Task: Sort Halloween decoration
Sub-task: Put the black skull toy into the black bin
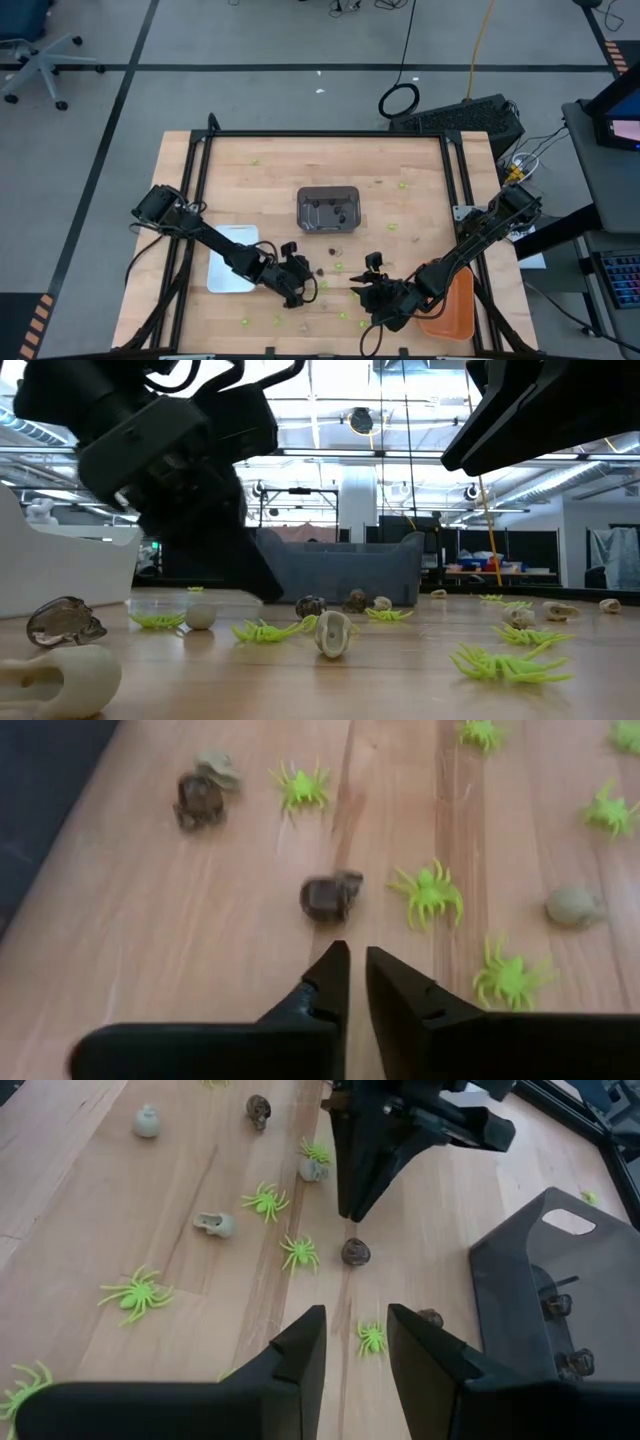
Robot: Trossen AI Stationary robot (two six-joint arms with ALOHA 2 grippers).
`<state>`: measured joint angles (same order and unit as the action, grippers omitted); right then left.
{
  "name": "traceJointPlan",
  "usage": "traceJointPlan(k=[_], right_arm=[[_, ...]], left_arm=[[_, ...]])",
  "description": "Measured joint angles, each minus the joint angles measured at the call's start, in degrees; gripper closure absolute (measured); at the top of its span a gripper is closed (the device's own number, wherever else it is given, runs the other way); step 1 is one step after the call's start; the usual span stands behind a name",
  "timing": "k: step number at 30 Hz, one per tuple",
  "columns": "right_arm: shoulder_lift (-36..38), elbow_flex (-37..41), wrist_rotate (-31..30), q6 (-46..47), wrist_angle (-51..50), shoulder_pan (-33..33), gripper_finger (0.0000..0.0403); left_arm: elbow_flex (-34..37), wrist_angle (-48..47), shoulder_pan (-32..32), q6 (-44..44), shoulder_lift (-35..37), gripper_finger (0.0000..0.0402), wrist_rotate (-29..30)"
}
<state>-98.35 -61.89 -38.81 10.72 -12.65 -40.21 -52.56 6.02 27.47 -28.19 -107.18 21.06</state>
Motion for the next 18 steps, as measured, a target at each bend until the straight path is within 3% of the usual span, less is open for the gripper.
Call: traceJointPlan(k=[11, 18], right_arm=[[0.0, 0.0, 0.1, 0.0, 0.0, 0.1, 0.0309], [0.0, 0.0, 0.1, 0.1, 0.1, 0.2, 0.0309]], left_arm=[[0.0, 3.6, -1.0, 7.9, -0.1, 0.0219, 2.9], [0.0, 7.4, -2.4, 9.5, -3.5, 0.0195, 1.9]])
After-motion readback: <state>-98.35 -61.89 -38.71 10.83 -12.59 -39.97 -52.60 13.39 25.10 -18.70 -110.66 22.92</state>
